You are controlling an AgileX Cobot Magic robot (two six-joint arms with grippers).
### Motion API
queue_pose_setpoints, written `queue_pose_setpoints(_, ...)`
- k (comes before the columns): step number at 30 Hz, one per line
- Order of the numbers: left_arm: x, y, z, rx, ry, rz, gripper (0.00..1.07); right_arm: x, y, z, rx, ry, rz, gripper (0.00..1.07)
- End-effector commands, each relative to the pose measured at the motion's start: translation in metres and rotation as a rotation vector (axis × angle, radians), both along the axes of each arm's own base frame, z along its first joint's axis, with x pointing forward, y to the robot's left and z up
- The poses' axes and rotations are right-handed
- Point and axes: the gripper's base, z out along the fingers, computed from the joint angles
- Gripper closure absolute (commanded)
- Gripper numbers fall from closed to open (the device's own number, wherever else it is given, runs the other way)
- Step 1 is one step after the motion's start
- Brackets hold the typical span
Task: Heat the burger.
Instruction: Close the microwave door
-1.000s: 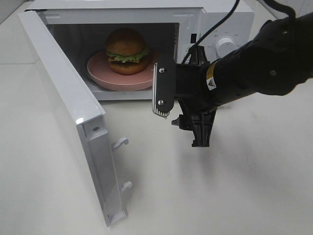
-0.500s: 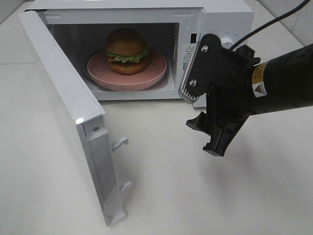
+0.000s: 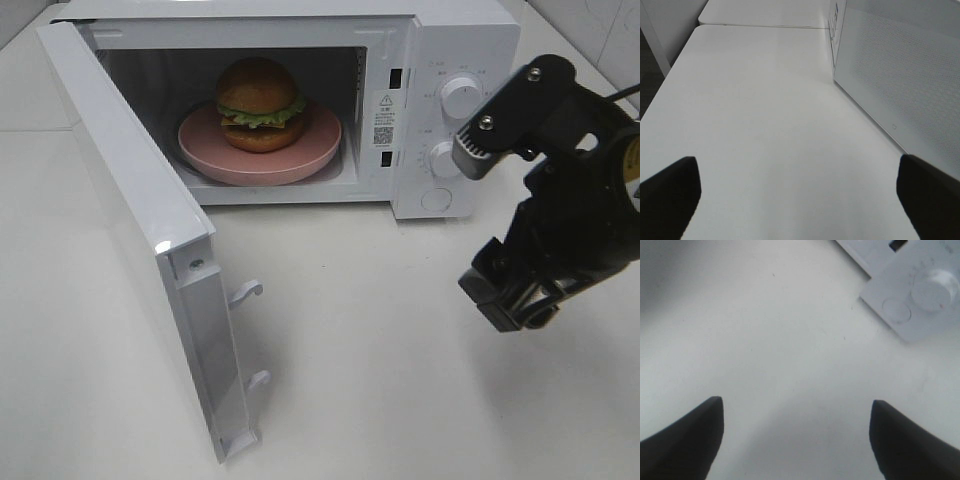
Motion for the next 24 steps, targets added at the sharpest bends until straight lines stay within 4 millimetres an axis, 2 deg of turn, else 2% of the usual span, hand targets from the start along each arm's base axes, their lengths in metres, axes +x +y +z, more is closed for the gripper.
queue_pose_setpoints(1,-0.003,-0.001,-0.001,-0.003,-0.031,-0.008,0.06,-0.008,-0.009,0.001,-0.024,0.059,-0.066,0.31)
queue_pose_setpoints(6,-0.003,-0.001,-0.001,-0.003,-0.031,-0.008,0.06,-0.029,-0.021,0.015,0.025,0.123,-0.131,0.31)
queue_pose_setpoints(11,-0.003,-0.001,-0.001,-0.003,-0.031,-0.008,0.06,-0.045,-0.035,0.023,-0.005,0.16,-0.167,0.31)
queue_pose_setpoints(14,-0.003,-0.001,-0.001,-0.003,-0.031,-0.008,0.06,-0.048,-0.037,0.025,0.001,0.167,-0.173,0.31)
queue_pose_setpoints(17,-0.003,-0.001,-0.001,-0.003,-0.031,-0.008,0.06,-0.064,-0.045,0.036,0.058,0.173,-0.188,0.31)
queue_pose_setpoints(24,-0.003,-0.001,-0.001,-0.003,-0.031,-0.008,0.06,-0.081,-0.056,0.047,0.118,0.151,-0.191,0.31)
